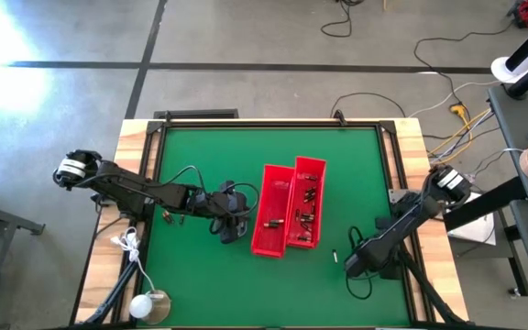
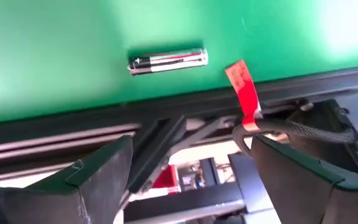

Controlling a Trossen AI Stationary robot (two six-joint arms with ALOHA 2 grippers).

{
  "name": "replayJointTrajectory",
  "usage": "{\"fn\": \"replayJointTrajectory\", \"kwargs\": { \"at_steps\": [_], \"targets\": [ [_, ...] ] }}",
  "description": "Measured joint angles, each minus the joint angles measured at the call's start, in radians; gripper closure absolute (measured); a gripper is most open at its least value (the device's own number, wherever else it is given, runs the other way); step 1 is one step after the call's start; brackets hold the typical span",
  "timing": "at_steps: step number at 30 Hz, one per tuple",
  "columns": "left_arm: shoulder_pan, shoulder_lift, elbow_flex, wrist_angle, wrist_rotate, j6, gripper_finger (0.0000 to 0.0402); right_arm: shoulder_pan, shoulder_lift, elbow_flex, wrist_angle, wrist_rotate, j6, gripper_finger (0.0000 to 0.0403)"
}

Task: Sort batteries
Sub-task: Put the silver battery into the gray bin

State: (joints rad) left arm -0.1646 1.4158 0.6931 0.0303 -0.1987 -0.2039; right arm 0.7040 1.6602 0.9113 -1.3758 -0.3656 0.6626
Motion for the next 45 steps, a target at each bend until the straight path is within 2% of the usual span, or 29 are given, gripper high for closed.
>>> {"fn": "replayJointTrajectory", "kwargs": {
  "at_steps": [3, 10, 24, 34, 45],
  "targets": [
    [0.0, 0.0, 0.0, 0.0, 0.0, 0.0, 0.0279, 0.001, -0.023, -0.03, 0.045, -0.001, 0.027, 0.0086],
    [0.001, 0.0, 0.0, -0.001, 0.0, 0.0, 0.0279, 0.005, -0.059, -0.099, 0.28, 0.014, 0.058, 0.0085],
    [0.002, 0.0, 0.0, 0.0, -0.004, 0.03, 0.0279, 0.004, -0.057, -0.104, 0.249, 0.056, -0.072, 0.0072],
    [0.002, 0.0, 0.0, 0.0, -0.004, 0.03, 0.0279, 0.001, -0.057, -0.171, 0.306, 0.018, -0.06, 0.01],
    [0.001, 0.0, 0.0, 0.0, -0.002, 0.027, 0.0279, -0.006, -0.057, -0.159, 0.338, 0.022, -0.06, 0.0135]
  ]
}}
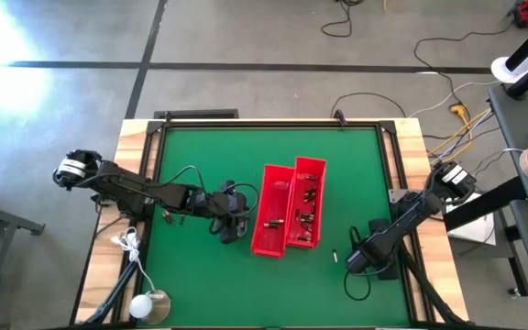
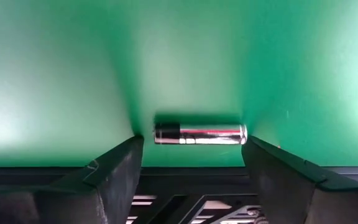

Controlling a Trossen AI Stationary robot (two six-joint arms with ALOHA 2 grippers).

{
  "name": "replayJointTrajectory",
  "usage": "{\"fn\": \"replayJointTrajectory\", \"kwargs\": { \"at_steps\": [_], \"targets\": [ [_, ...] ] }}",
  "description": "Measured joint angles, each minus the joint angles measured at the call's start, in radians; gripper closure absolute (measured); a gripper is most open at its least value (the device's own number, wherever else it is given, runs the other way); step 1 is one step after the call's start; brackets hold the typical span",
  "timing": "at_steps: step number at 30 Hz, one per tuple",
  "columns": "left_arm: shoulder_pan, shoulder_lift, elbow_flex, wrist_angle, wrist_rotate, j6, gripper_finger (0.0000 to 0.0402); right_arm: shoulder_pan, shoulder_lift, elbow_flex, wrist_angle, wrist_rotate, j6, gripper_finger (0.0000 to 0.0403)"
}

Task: Sort batteries
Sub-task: Put the silver battery into the gray bin

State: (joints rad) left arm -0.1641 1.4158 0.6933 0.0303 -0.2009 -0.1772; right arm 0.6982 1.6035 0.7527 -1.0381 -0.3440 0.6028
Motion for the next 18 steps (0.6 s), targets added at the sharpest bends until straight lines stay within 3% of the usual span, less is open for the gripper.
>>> {"fn": "replayJointTrajectory", "kwargs": {
  "at_steps": [18],
  "targets": [
    [-0.002, 0.0, 0.001, 0.168, 0.001, 0.115, 0.0279, -0.023, 0.0, 0.009, 0.007, 0.005, 0.003, 0.0144]
  ]
}}
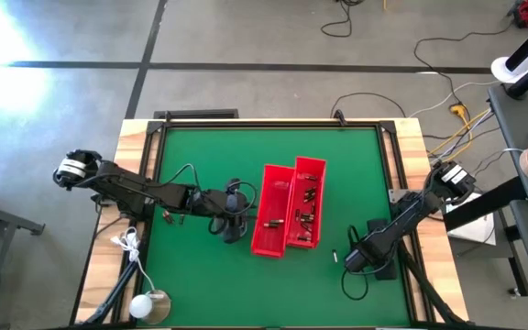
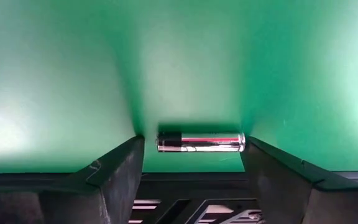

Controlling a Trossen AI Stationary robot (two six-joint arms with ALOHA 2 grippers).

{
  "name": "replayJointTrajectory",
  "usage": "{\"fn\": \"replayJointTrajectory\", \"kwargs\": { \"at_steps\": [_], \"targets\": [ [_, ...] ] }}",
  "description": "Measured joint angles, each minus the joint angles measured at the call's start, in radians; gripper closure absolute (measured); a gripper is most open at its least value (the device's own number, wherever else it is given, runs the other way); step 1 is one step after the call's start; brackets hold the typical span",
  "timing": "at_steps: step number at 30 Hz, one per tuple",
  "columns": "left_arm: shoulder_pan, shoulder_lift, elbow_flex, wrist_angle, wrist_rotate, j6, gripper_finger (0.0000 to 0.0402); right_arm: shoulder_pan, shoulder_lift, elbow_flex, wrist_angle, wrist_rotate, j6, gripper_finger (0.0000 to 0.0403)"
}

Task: Sort batteries
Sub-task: Put the silver battery into the gray bin

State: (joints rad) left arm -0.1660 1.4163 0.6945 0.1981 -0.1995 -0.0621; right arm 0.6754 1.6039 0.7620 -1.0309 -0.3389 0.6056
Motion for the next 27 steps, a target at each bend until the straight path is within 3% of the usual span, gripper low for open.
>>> {"fn": "replayJointTrajectory", "kwargs": {
  "at_steps": [11, 27],
  "targets": [
    [-0.007, 0.003, 0.0, 0.018, 0.001, 0.004, 0.0263, 0.0, 0.0, 0.002, 0.015, 0.009, -0.004, 0.0141],
    [-0.01, 0.003, 0.0, 0.079, 0.054, 0.035, 0.0262, -0.018, 0.0, 0.002, 0.024, 0.015, -0.021, 0.0189]
  ]
}}
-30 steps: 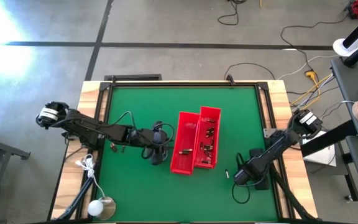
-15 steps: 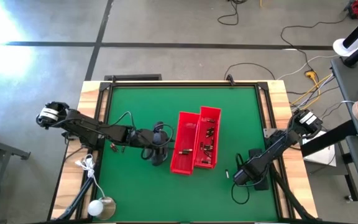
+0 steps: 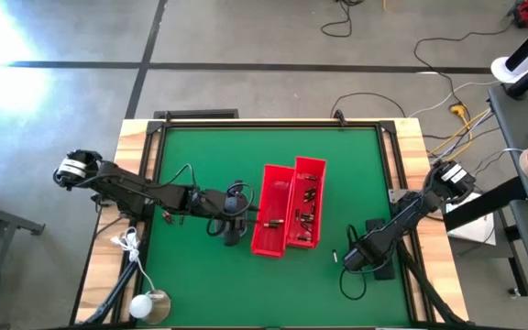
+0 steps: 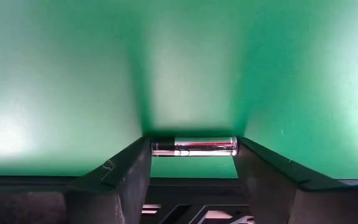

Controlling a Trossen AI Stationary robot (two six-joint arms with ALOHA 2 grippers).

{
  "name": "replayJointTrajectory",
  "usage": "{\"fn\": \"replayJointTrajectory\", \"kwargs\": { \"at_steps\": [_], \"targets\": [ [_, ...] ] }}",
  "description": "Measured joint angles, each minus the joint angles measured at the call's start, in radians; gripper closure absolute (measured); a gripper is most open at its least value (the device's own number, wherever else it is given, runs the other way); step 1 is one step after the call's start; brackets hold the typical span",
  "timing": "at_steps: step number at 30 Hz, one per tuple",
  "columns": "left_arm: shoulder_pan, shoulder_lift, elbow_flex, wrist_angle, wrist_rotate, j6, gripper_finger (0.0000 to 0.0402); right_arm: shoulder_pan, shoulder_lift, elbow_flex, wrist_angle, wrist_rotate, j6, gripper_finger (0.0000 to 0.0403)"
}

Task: Sort batteries
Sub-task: Put the silver battery into the gray bin

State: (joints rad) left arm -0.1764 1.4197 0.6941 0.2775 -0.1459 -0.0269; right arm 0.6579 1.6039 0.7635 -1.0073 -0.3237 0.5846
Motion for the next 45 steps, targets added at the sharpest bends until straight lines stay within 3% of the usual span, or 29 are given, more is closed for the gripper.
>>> {"fn": "replayJointTrajectory", "kwargs": {
  "at_steps": [11, 17, 21, 24, 27, 33, 37, 41, 45],
  "targets": [
    [-0.021, -0.021, 0.0, 0.027, -0.006, 0.075, 0.0262, -0.006, 0.001, 0.0, 0.002, 0.0, 0.037, 0.0206],
    [-0.082, -0.081, 0.0, 0.039, -0.117, 0.097, 0.0262, -0.006, -0.034, -0.001, 0.021, 0.013, 0.089, 0.0207],
    [-0.127, -0.091, 0.0, 0.072, -0.15, 0.126, 0.0262, -0.007, -0.107, 0.0, 0.052, 0.074, 0.13, 0.0211],
    [-0.133, -0.077, 0.0, 0.145, -0.084, 0.122, 0.0262, -0.014, -0.183, 0.001, 0.038, 0.168, 0.162, 0.0209],
    [-0.133, -0.039, 0.0, 0.22, -0.017, 0.124, 0.0262, -0.03, -0.265, 0.0, 0.035, 0.241, 0.187, 0.0207],
    [-0.128, 0.055, 0.0, 0.363, -0.048, 0.205, 0.0262, -0.05, -0.454, 0.0, 0.036, 0.352, 0.273, 0.0214],
    [-0.123, 0.168, 0.0, 0.595, -0.054, 0.316, 0.0262, -0.055, -0.543, 0.0, 0.12, 0.507, 0.293, 0.0211],
    [-0.123, 0.315, 0.0, 0.803, -0.054, 0.429, 0.0261, -0.082, -0.579, 0.0, 0.268, 0.529, 0.228, 0.0213],
    [-0.12, 0.421, 0.055, 0.838, -0.114, 0.478, 0.0255, -0.101, -0.594, 0.0, 0.423, 0.51, 0.149, 0.0215]
  ]
}}
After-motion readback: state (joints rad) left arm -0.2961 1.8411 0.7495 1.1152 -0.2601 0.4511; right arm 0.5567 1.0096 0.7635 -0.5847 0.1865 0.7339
